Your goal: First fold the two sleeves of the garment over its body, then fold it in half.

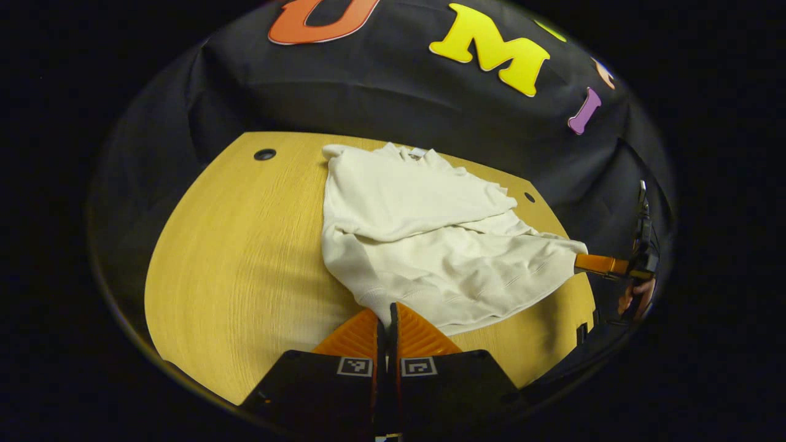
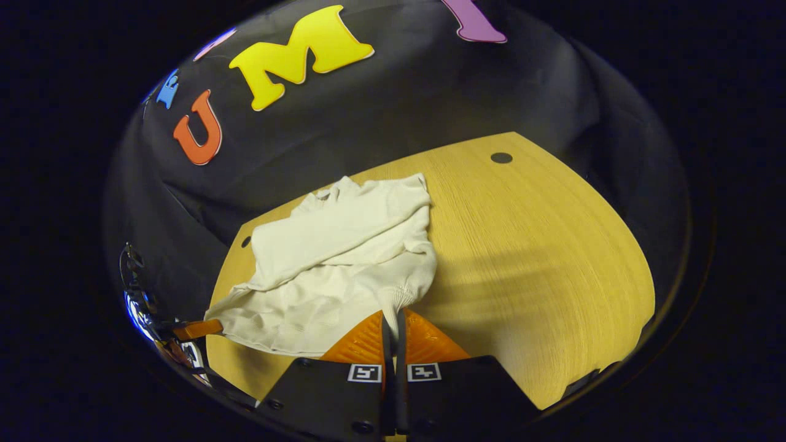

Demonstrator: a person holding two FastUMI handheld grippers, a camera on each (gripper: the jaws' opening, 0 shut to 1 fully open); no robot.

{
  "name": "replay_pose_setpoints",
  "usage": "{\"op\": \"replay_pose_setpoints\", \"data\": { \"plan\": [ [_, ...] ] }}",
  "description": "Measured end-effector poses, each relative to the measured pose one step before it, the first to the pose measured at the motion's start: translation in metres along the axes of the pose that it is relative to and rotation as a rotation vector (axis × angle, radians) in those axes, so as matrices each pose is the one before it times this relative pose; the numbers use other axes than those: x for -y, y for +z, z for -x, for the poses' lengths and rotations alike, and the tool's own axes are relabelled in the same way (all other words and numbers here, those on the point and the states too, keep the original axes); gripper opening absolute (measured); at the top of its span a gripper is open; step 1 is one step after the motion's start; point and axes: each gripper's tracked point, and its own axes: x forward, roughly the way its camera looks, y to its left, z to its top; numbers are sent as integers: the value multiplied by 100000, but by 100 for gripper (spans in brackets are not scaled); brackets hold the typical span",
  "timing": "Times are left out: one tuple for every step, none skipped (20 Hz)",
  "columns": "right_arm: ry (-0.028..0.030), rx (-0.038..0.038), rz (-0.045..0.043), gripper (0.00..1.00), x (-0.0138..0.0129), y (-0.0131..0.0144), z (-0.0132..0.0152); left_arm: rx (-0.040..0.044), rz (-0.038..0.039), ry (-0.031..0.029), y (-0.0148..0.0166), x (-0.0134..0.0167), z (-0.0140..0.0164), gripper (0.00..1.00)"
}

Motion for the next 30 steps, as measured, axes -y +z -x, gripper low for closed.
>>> {"op": "replay_pose_setpoints", "data": {
  "plan": [
    [1183,1975,677,1,-504,1306,189,2430,-2124,70,1379,168,337,3],
    [1083,1604,1386,1,-366,1425,-99,2422,-1944,124,1522,222,-60,3],
    [1092,1921,2003,0,-518,1633,175,2241,-1743,-161,1682,178,-71,3],
    [930,2303,1988,1,-460,1832,183,2369,-1698,330,1798,-40,-26,3],
    [834,2167,1405,1,-762,1887,256,2440,-1677,364,1750,-113,-81,3],
    [926,2092,950,1,-512,1780,-76,2223,-1378,214,1696,-64,-27,3],
    [786,1885,1430,1,-386,1359,-243,1973,-1330,81,1468,-86,-280,3],
    [292,1752,2046,0,-204,1423,-570,886,-165,78,1387,-104,-326,3],
    [306,1082,2664,0,-336,1276,-718,434,-78,-263,1119,-48,-359,3],
    [799,681,2600,0,-505,1239,-775,771,-295,-219,1495,-139,-588,3],
    [839,908,2061,0,-445,954,-453,590,-971,121,1136,-235,-678,3],
    [342,754,1440,0,-258,1164,-765,547,-1119,491,1081,-315,-849,3],
    [184,462,993,0,-67,987,-1106,815,-379,281,1239,-206,-1123,3],
    [278,-54,719,0,-111,879,-1061,229,297,118,1154,-245,-1106,3],
    [5,-211,1080,0,-83,725,-1067,321,-25,300,970,-519,-1085,3],
    [-78,-40,1331,0,252,588,-1141,314,53,624,870,-552,-1199,3],
    [-384,-398,1008,0,349,507,-1095,246,537,114,723,-491,-1163,3],
    [19,-220,-109,0,297,439,-1141,-59,639,349,538,-479,-1169,3],
    [-128,-520,-493,0,203,274,-1186,-161,70,286,371,-386,-1291,3],
    [-232,46,223,0,264,348,-1241,-609,174,674,157,-336,-1304,3],
    [-235,72,392,0,209,84,-1113,72,-724,461,269,-315,-1130,3],
    [-118,485,891,0,56,105,-1306,594,-1531,529,327,-27,-1375,0],
    [-37,-149,1083,0,104,-287,-1265,-109,-1486,800,-31,-155,-1217,0],
    [541,-726,564,0,8,-452,-1351,-415,-317,492,-344,-232,-1211,3],
    [192,-833,117,0,118,-475,-1413,-974,345,554,-675,-222,-1248,3],
    [-101,-552,-419,0,311,-478,-1387,-626,1363,883,-677,-496,-1113,3],
    [-54,-585,-937,0,425,-651,-1193,-127,1951,944,-610,-574,-1048,3],
    [-392,-912,-1223,1,503,-554,-1244,-9,1856,524,-518,-485,-987,3],
    [27,-569,-1146,0,460,-586,-1162,135,1781,104,-401,-217,-1154,3],
    [10,-718,-1227,0,439,-651,-1201,-174,1181,6,-551,-193,-1126,3]
  ]
}}
